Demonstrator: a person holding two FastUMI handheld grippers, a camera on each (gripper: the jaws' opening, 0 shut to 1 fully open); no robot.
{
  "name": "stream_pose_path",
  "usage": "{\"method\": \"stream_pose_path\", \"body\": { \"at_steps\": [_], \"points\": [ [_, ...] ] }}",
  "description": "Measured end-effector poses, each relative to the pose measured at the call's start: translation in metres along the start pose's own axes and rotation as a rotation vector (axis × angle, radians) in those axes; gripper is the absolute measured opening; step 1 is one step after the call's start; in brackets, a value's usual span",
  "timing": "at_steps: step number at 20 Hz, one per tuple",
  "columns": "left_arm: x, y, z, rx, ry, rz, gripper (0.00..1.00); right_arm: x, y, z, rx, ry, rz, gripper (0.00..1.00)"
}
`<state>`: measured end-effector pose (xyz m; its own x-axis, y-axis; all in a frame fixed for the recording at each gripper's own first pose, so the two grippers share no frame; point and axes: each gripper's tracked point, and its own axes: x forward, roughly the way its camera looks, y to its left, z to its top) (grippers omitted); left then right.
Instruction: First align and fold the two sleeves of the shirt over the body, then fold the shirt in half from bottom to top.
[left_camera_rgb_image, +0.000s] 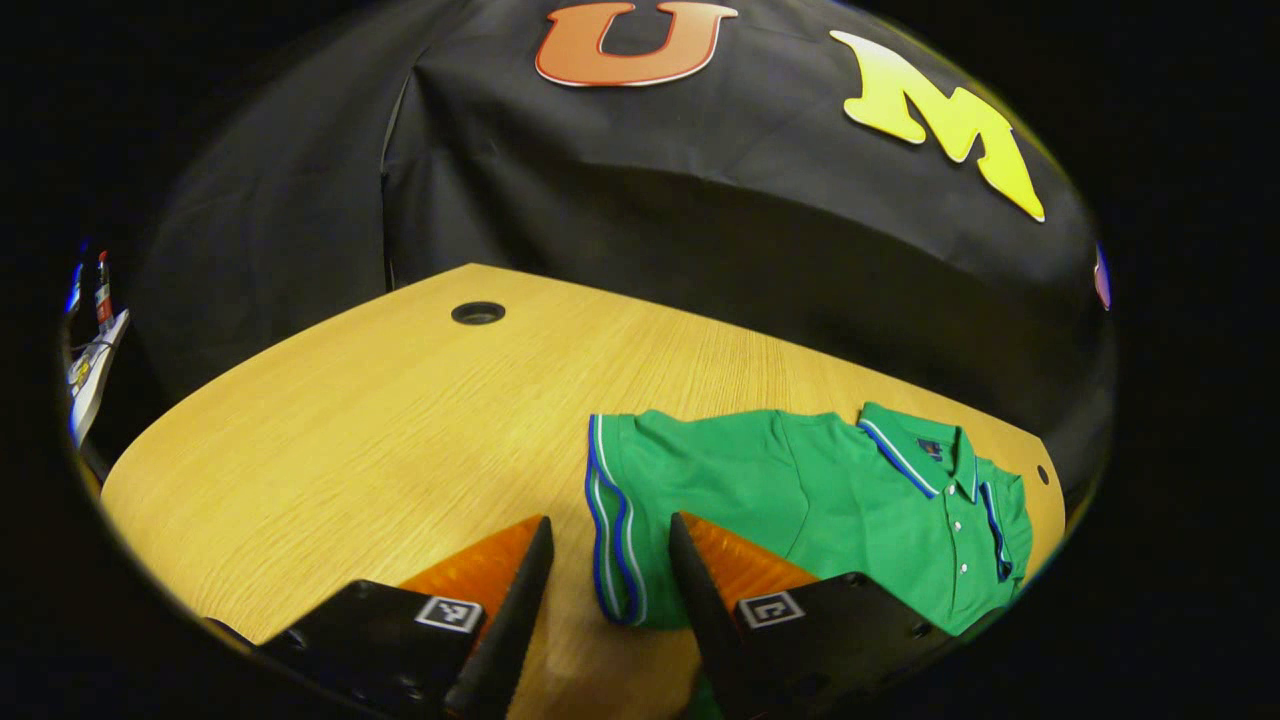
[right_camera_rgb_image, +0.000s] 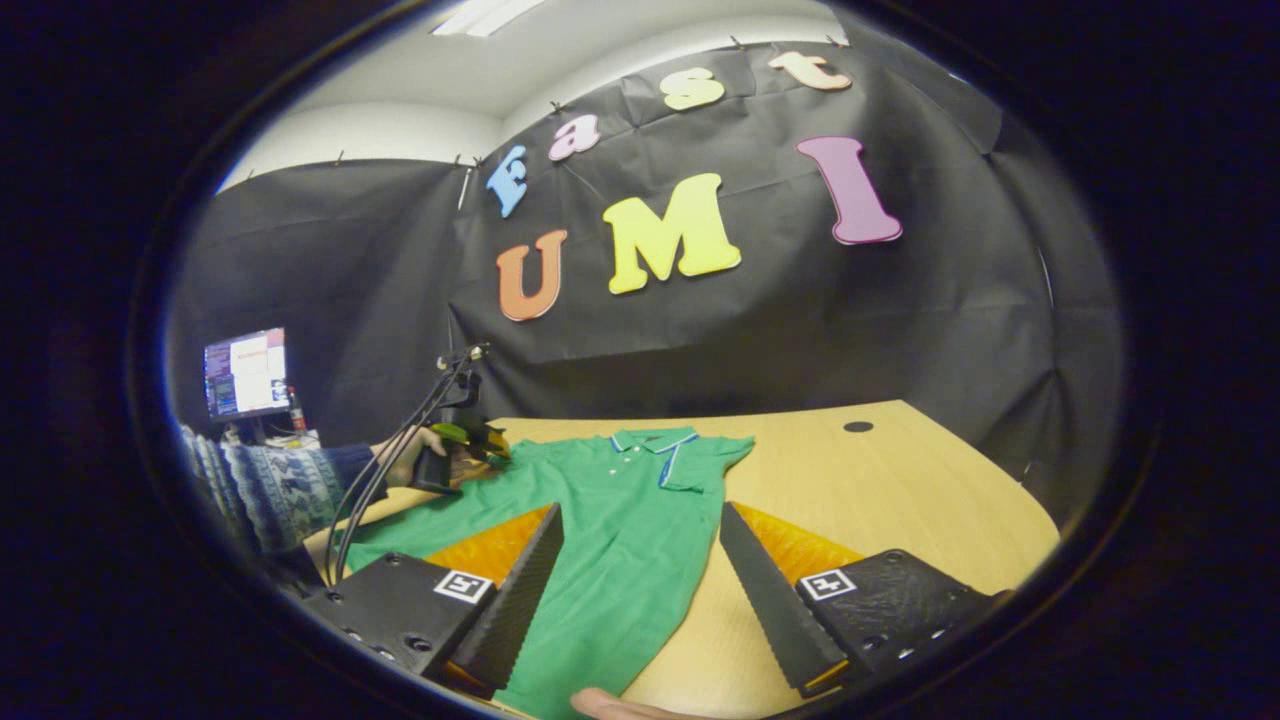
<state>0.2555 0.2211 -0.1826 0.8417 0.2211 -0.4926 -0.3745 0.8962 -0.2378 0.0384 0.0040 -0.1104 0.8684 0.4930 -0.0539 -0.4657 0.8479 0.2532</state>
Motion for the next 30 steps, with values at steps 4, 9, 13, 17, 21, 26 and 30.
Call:
{"method": "stream_pose_path", "body": {
  "at_steps": [4,9,13,17,21,26,30],
  "points": [
    [0.007,0.002,-0.003,0.008,0.034,0.021,0.12,-0.002,0.004,0.000,-0.031,-0.008,0.004,0.95],
    [-0.004,-0.004,0.016,0.088,0.003,0.046,0.08,-0.005,0.007,-0.005,-0.079,-0.011,0.001,0.95],
    [-0.008,-0.017,0.016,0.191,0.016,0.084,0.09,-0.003,0.009,-0.007,-0.079,-0.005,-0.004,0.96],
    [-0.012,-0.048,0.022,0.343,-0.029,0.133,0.08,0.000,0.009,-0.017,-0.075,0.025,-0.009,0.92],
    [-0.045,-0.129,0.029,0.344,-0.132,-0.016,0.67,-0.002,0.012,-0.023,-0.086,0.042,-0.012,0.95],
    [-0.092,-0.166,0.029,0.338,-0.172,-0.097,1.00,-0.013,0.016,-0.027,-0.079,0.060,-0.028,0.95],
    [-0.134,-0.160,0.032,0.318,-0.224,-0.107,1.00,-0.025,0.019,-0.023,-0.058,0.058,-0.056,0.95]
  ]
}}
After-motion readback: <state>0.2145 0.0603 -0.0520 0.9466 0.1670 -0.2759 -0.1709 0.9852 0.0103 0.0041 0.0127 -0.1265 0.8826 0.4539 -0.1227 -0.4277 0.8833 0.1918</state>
